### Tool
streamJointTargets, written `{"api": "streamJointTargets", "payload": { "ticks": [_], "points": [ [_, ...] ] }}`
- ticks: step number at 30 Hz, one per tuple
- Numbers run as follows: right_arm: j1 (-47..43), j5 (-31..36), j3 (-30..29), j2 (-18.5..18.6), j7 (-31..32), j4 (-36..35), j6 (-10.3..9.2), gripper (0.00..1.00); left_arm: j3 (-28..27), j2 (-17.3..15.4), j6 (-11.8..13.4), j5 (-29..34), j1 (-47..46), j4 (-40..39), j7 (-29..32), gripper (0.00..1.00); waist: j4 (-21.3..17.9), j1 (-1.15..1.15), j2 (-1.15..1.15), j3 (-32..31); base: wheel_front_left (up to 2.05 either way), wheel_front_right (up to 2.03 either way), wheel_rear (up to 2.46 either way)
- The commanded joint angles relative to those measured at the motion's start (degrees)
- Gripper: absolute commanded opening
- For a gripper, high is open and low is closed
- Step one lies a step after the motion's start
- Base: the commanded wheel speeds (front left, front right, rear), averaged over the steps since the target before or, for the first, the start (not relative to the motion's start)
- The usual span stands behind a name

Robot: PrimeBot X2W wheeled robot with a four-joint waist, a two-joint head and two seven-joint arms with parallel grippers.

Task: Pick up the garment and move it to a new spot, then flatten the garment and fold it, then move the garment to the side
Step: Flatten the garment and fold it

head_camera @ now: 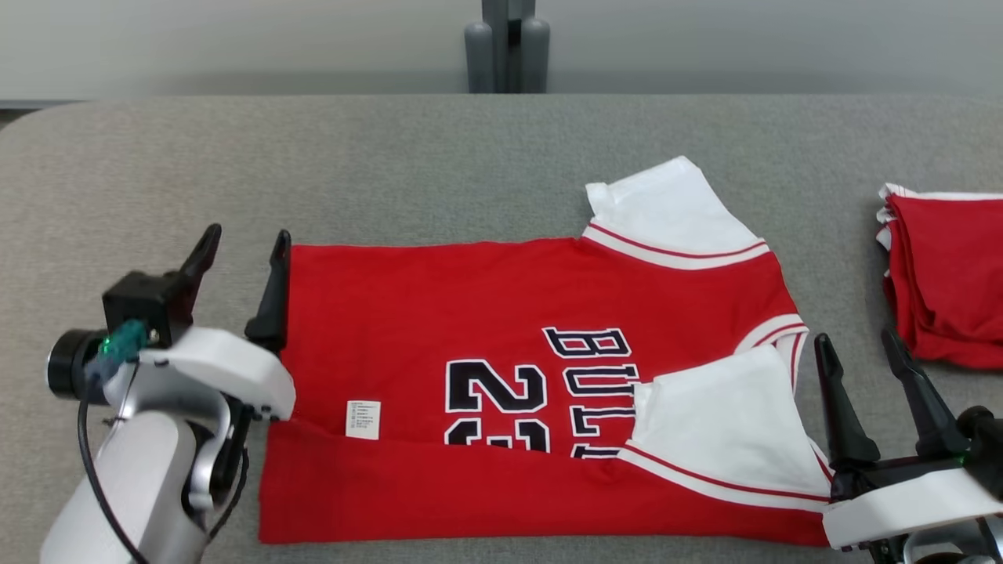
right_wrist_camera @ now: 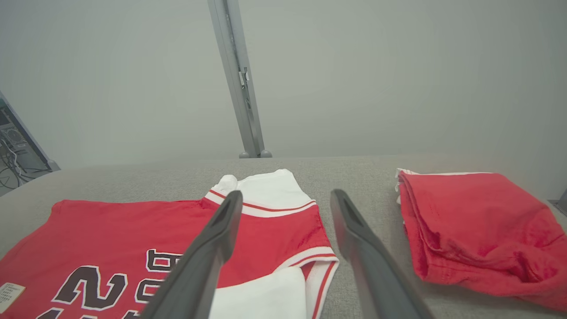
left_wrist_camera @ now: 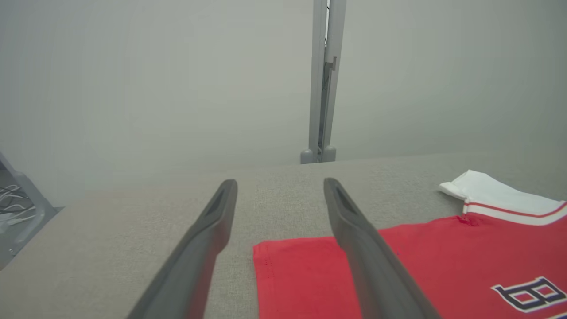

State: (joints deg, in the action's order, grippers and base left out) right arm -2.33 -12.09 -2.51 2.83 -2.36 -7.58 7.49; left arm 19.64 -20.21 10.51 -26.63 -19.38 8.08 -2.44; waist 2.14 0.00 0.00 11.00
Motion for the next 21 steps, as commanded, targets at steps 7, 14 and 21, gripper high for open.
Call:
{"api": "streamJointTargets", "payload": {
  "ticks": [7, 14, 21],
  "points": [
    [2.69, -0.61, 1.51, 0.22, -1.18, 1.16, 0.02, 1.00, 0.25, 1.58, -5.98, -3.60, -9.85, 17.74, 1.54, 1.00, -4.32, 0.00, 0.00, 5.40, 0.00, 0.00, 0.00],
    [4.23, -0.89, 2.14, 0.22, -2.19, 2.33, 0.02, 1.00, 0.03, 2.28, -10.38, -5.84, -15.13, 31.49, 0.74, 1.00, -5.70, 0.00, 0.00, 7.98, 0.00, 0.00, 0.00],
    [5.25, -1.22, 2.35, 0.22, -2.75, 3.44, 0.02, 1.00, -0.36, 2.89, -13.00, -7.24, -18.62, 39.74, -0.67, 0.91, -6.25, 0.00, 0.00, 9.06, 0.00, 0.00, 0.00]
  ]
}}
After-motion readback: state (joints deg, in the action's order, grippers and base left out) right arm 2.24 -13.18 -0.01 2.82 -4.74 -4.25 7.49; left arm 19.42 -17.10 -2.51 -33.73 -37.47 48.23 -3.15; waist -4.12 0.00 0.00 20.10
